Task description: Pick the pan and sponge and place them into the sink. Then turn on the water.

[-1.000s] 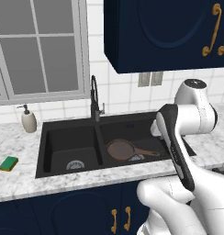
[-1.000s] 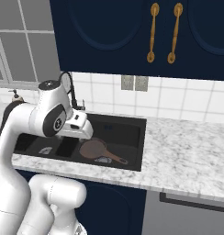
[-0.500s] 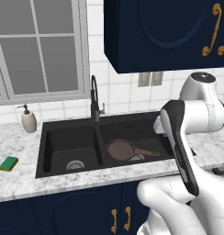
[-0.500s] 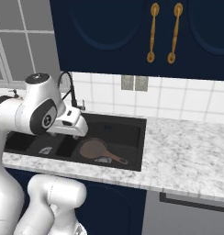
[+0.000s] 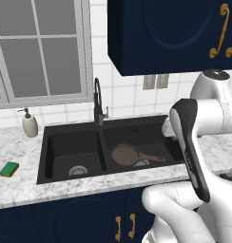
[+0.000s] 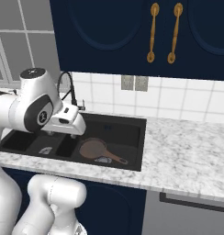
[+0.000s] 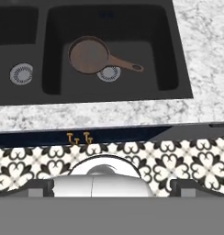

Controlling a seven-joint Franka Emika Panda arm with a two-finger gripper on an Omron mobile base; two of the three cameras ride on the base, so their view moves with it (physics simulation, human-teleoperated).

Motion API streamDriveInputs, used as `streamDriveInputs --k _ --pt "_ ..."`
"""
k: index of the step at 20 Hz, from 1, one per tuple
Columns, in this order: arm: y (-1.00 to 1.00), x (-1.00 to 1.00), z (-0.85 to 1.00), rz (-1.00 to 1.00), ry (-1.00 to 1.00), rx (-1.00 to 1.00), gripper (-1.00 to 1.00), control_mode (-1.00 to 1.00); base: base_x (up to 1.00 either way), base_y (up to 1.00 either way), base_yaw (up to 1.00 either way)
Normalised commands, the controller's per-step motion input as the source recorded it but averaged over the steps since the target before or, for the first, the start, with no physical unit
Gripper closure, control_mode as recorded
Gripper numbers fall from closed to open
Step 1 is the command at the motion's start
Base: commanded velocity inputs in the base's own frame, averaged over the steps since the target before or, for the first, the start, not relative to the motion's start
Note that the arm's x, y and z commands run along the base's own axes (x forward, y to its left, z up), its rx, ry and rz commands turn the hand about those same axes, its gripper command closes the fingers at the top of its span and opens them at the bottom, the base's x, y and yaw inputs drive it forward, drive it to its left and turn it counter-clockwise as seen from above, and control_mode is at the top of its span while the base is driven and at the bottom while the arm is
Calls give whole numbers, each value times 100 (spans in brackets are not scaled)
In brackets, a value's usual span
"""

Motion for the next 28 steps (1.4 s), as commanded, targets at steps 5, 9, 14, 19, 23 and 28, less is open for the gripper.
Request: streamDriveInputs --k 5,9,14,19,23,28 --pt "0 -4 0 0 0 0 -100 100 -35 0 0" --pt "0 0 0 0 0 0 -100 100 -74 46 0" --pt "0 0 0 0 0 0 -100 100 -3 99 1" --pt "0 0 0 0 0 0 -100 100 33 100 0" --pt "0 0 0 0 0 0 -100 100 37 100 0" --pt "0 0 0 0 0 0 -100 100 34 73 0"
